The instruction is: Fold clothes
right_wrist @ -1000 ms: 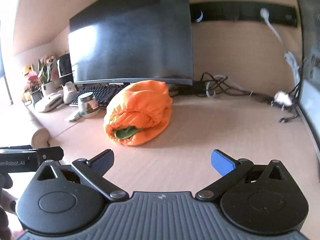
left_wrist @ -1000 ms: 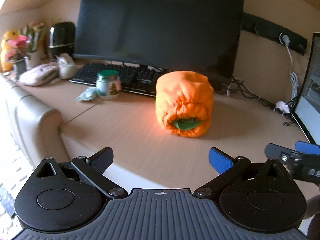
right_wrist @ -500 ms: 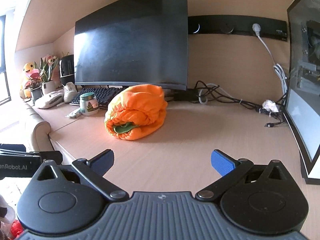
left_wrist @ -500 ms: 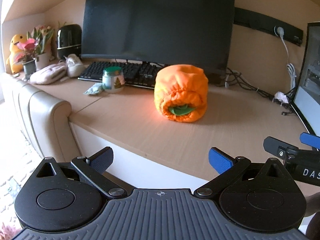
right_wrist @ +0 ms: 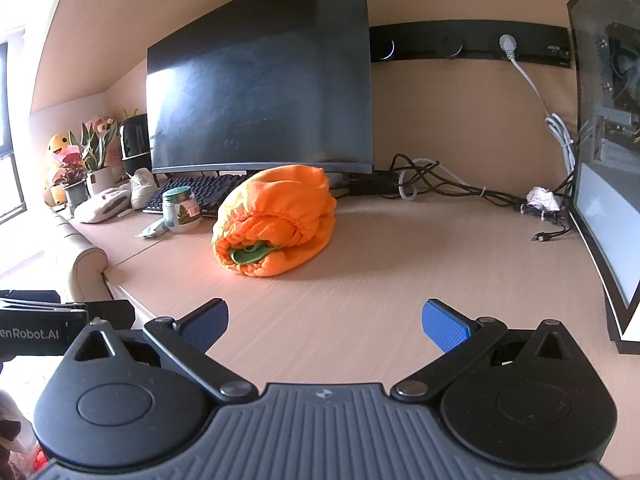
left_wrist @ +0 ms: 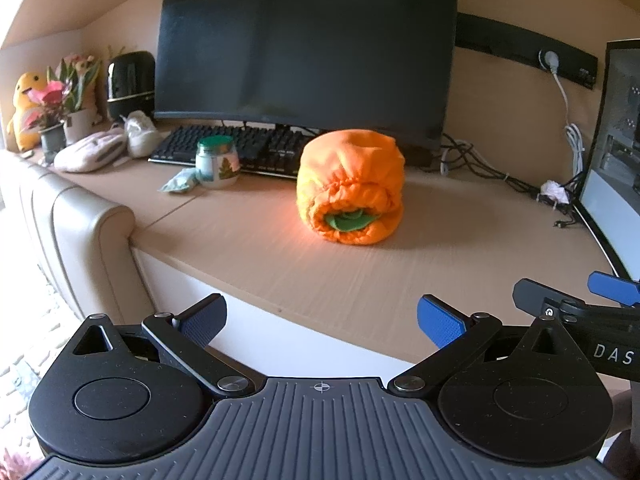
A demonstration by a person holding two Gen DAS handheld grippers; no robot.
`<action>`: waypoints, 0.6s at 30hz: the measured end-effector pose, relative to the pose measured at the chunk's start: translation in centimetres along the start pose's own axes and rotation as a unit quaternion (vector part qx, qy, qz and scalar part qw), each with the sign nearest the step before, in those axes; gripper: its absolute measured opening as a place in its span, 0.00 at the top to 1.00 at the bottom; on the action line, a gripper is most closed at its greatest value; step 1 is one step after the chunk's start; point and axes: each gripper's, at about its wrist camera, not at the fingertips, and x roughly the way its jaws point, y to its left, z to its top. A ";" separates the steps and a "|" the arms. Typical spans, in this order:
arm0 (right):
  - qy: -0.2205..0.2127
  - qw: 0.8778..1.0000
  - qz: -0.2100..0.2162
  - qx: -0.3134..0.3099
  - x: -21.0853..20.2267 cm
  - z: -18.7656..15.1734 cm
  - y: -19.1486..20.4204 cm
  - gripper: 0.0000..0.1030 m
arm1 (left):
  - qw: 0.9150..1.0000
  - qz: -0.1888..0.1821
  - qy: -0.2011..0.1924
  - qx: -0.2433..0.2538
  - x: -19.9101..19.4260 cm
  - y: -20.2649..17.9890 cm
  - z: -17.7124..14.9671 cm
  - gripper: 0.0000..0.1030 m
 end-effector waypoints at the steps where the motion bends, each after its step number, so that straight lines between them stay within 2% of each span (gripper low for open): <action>1: 0.001 1.000 0.001 0.000 0.0 0.0 0.0 0.00 | 1.000 0.000 0.001 0.000 -0.1 0.0 0.0 0.00; 18: 0.013 1.000 0.005 0.003 -0.2 -0.7 0.1 0.00 | 1.000 -0.008 0.017 -0.003 -0.1 -0.2 -0.8 0.00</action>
